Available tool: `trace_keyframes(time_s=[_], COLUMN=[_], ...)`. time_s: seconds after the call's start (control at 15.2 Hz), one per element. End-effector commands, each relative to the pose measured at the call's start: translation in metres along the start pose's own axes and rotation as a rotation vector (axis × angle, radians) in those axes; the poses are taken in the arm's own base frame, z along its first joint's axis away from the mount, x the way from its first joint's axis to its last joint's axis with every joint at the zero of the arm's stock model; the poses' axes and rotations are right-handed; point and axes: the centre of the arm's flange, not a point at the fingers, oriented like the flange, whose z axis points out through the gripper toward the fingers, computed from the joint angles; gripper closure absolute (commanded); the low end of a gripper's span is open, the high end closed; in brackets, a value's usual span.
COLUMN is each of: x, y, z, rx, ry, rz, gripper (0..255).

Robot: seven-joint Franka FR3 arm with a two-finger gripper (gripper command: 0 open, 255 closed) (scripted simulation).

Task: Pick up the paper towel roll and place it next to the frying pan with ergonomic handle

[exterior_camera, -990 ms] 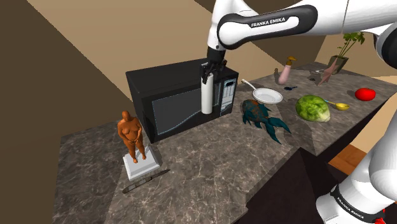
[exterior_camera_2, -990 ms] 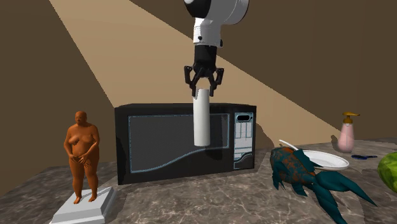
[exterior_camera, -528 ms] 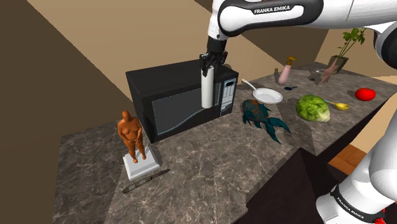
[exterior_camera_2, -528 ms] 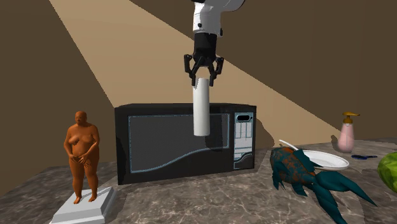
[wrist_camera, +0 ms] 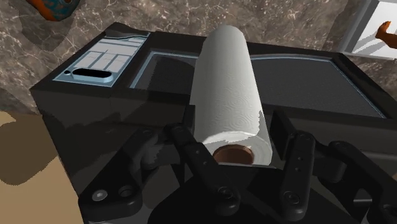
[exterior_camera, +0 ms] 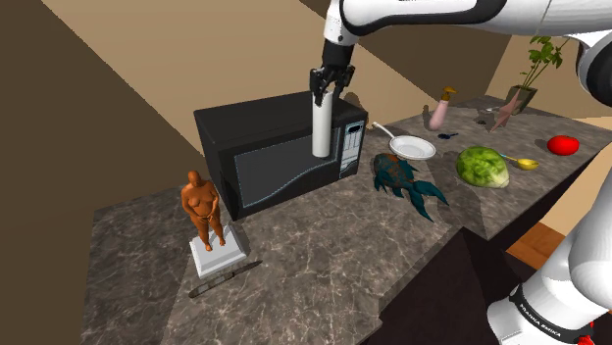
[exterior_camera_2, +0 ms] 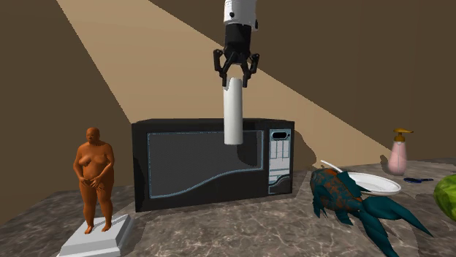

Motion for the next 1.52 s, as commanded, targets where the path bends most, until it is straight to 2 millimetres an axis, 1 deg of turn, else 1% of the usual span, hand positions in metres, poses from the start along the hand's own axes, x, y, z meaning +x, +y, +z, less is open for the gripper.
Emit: trace_keyframes(time_s=[0.0,1.45], x=[0.001,-0.006], y=[0.02,0.301], z=[0.003,0.074], rx=[0.0,0.0], ry=[0.0,0.0], rz=[0.0,0.0], gripper=[255,255])
